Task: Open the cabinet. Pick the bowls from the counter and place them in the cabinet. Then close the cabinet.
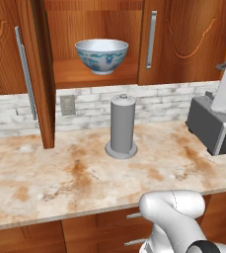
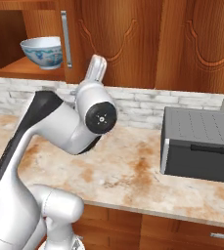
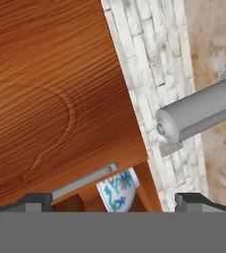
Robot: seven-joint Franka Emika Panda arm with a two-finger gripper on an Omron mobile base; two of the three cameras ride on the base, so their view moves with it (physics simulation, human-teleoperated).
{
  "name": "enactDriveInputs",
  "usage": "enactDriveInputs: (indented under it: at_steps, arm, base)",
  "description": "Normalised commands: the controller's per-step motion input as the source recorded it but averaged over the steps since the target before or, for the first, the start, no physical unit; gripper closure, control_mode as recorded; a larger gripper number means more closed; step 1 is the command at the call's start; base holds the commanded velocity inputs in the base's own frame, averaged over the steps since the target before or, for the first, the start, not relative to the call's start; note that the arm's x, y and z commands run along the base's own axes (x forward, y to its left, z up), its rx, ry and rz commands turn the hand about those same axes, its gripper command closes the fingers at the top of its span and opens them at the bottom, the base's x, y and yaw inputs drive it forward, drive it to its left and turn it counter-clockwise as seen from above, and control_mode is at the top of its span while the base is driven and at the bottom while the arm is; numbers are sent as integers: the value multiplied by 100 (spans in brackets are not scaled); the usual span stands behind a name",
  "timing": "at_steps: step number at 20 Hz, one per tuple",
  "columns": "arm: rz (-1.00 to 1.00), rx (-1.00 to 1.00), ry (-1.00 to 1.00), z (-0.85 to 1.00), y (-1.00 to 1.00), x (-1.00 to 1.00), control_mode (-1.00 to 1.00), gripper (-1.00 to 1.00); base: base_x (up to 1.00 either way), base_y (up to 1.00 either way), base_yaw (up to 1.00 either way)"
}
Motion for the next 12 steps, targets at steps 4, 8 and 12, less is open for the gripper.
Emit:
enactDriveInputs:
  at_steps: [4,8,12]
  arm:
    - [0,0,0,-6,13,-70,-100,-100]
    - [0,0,0,0,56,-53,-100,-100]
    - [0,-1,-1,-3,96,-24,-100,-100]
  base:
    - [0,0,0]
    - [0,0,0]
    - [0,0,0]
